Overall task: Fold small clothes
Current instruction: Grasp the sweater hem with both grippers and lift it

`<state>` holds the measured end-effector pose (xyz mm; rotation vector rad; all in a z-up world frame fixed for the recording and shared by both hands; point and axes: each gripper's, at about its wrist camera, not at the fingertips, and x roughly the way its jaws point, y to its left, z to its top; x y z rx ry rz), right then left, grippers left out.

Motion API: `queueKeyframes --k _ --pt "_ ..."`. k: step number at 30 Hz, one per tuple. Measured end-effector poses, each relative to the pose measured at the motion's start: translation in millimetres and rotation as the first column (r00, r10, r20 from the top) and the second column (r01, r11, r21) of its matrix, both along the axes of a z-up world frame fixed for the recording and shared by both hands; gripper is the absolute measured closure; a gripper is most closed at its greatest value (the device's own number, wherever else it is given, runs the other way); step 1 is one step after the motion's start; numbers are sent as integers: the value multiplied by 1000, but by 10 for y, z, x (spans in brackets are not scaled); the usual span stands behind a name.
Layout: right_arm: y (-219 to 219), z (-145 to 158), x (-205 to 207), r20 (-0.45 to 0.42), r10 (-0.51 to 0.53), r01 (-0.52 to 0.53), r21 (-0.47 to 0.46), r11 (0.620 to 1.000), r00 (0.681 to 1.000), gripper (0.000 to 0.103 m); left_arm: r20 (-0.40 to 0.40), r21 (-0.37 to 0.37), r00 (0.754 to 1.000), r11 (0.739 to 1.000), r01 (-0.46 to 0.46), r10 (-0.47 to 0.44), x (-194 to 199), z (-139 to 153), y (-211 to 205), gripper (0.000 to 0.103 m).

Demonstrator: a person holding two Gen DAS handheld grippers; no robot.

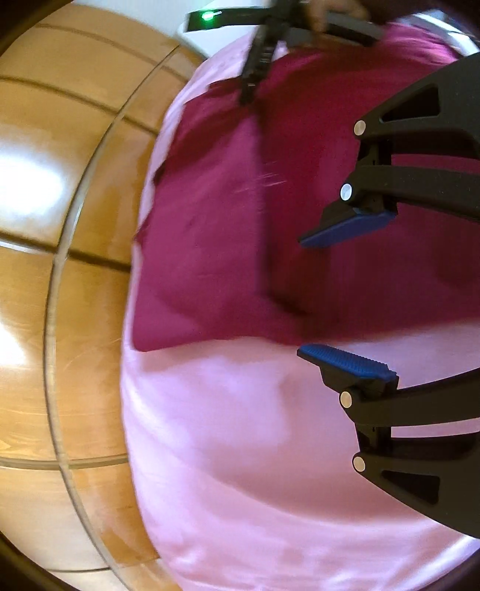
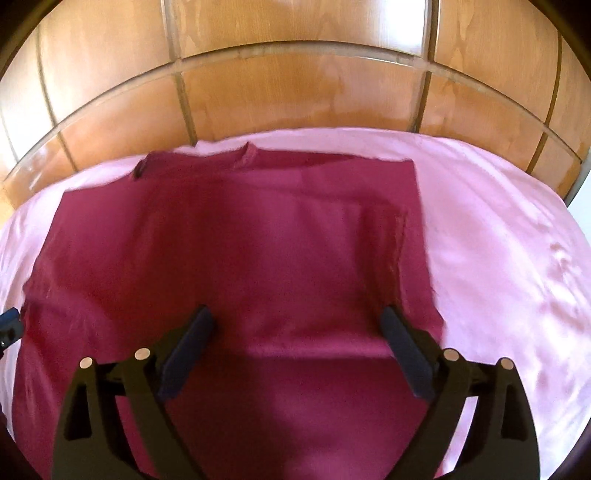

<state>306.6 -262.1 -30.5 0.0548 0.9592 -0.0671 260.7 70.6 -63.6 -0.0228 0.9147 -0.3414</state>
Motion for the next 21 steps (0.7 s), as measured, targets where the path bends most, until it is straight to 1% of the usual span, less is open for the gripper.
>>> queueKeyframes --k 2,4,6,8,9,12,13,14,15,16,17,18,19,20,21 --pt "-124 3 -222 -32 -9 9 -6 1000 999 10 -17 -19 1000 1000 22 -23 -222 -21 87 49" --pt "-294 -17 -501 -62 -32 32 2 999 998 10 -41 -53 998 998 36 -38 -440 -45 175 49" --pt "-446 -63 -763 -105 -48 52 42 998 993 10 -66 -92 996 995 46 -52 -627 -72 252 49" --pt "-554 -93 -1028 -142 -49 62 92 994 989 17 -91 -124 994 991 55 -67 -828 -110 312 49" --pt "-590 -97 -1180 -154 -43 62 117 991 987 23 -99 -129 992 989 68 -81 -908 -127 313 49" --pt "-601 -85 -1561 -177 -19 52 183 982 984 35 -108 -122 987 987 109 -122 -1128 -129 301 49" --pt "-583 -83 -1672 -185 -9 46 199 979 983 39 -117 -127 983 984 127 -142 -1192 -126 296 49" --pt "-540 -79 -1823 -197 7 35 212 977 980 41 -128 -131 979 982 140 -156 -1230 -125 287 49" --pt "-508 -76 -1910 -204 19 27 222 975 979 45 -147 -132 973 978 160 -179 -1289 -132 278 50" --pt "-466 -67 -2003 -211 34 17 234 972 977 50 -161 -127 967 975 181 -200 -1334 -139 264 55" --pt "-426 -66 -2064 -219 50 5 244 970 974 53 -175 -122 959 971 205 -225 -1395 -148 243 59" --pt "-381 -65 -2111 -227 67 -9 251 968 972 60 -183 -125 954 968 217 -238 -1434 -154 237 61" --pt "-314 -71 -2154 -235 91 -29 254 967 968 71 -191 -128 949 965 230 -252 -1482 -168 235 68" --pt "-276 -76 -2160 -239 101 -39 251 967 966 76 -196 -127 946 964 235 -257 -1518 -185 245 78" --pt "-242 -68 -2158 -239 105 -45 246 968 965 86 -203 -126 946 965 232 -254 -1526 -205 250 85"
